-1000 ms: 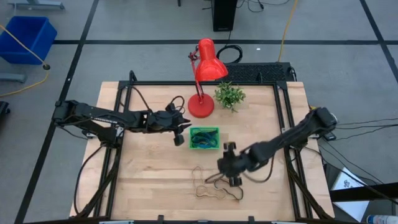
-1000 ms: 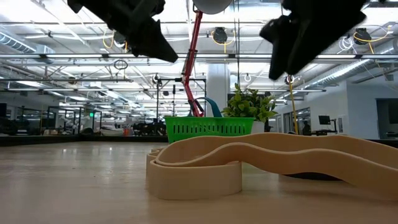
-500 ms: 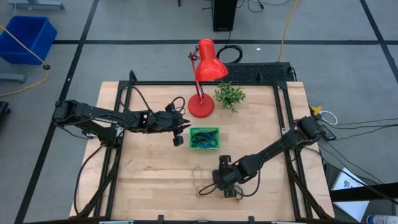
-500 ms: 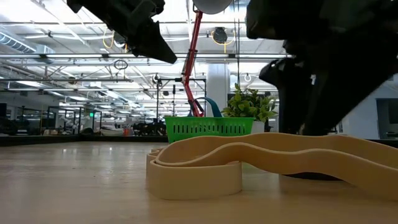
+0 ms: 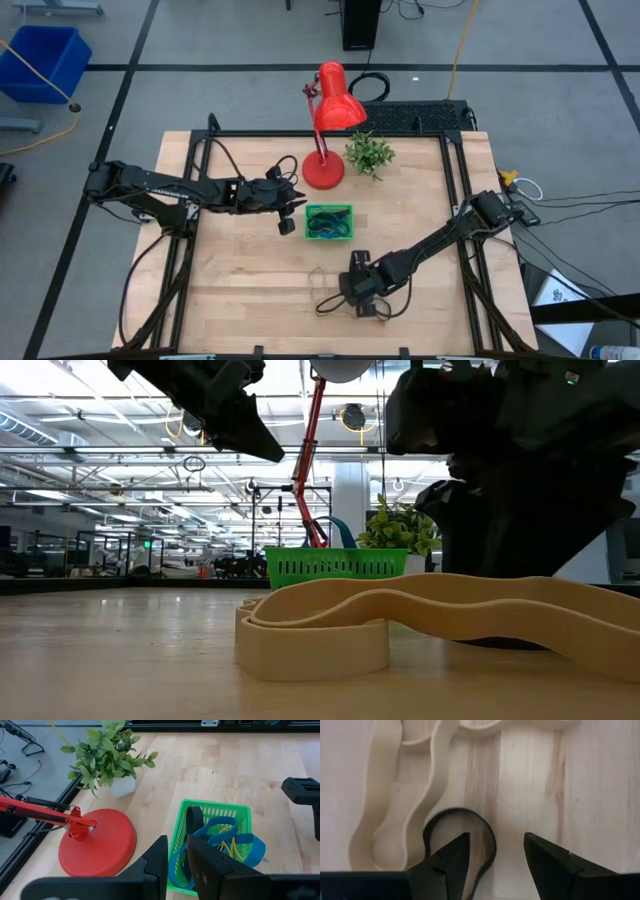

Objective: Pick and place rubber bands into bin
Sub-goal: Put the black rubber band into the green bin

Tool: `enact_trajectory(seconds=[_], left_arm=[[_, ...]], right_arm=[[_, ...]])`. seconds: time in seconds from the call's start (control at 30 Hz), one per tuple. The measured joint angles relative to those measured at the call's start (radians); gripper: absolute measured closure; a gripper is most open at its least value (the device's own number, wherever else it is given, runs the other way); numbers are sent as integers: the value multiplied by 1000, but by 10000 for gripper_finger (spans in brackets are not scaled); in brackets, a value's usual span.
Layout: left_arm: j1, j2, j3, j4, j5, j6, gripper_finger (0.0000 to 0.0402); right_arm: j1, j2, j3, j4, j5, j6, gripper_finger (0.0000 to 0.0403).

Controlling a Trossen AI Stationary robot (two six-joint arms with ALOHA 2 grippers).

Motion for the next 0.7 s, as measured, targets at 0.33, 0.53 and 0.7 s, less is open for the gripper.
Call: enact_trajectory(seconds=[0.33, 0.53, 0.7], left_arm=[[0, 0, 0, 0, 0, 0, 325], [0, 0, 0, 0, 0, -1, 325], [0, 0, 0, 0, 0, -1, 325]], right_arm=[[0, 0, 0, 2, 1, -4, 222], [0, 0, -15, 4, -4, -53, 236], [-1, -7, -62, 33, -38, -31, 280]])
